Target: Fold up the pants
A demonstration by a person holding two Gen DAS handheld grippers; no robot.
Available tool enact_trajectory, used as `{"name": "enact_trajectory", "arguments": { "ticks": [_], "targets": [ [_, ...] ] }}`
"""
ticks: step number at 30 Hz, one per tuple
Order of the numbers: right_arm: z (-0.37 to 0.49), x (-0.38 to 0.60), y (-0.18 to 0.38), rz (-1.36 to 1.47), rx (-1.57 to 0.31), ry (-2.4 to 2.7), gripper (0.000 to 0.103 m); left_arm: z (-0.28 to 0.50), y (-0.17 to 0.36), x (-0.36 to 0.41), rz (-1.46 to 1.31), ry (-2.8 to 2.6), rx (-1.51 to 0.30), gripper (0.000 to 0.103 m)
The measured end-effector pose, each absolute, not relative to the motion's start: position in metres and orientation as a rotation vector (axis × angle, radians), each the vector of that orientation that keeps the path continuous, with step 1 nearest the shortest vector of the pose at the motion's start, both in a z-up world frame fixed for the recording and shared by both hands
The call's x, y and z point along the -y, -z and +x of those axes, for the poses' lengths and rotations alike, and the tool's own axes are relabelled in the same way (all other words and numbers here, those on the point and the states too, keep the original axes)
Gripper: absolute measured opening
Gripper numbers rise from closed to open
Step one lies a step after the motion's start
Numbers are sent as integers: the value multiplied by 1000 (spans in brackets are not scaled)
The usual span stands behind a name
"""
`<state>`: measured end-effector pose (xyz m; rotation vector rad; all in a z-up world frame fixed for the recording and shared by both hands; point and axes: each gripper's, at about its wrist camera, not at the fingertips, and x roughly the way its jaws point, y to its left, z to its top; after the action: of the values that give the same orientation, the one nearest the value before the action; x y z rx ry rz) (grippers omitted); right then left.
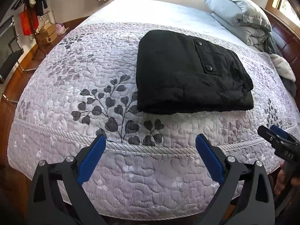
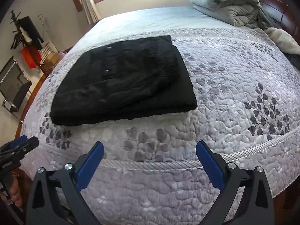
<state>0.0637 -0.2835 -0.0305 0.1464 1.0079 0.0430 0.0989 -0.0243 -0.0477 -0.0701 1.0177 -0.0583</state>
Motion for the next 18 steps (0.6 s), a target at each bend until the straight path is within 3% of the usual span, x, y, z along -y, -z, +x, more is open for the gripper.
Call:
{"name": "enact_trajectory", "arguments": {
  "ticks": [18],
  "targets": [
    [45, 275, -15, 141, -943, -82, 99, 84, 17, 22, -52, 53, -953, 96]
  ]
}}
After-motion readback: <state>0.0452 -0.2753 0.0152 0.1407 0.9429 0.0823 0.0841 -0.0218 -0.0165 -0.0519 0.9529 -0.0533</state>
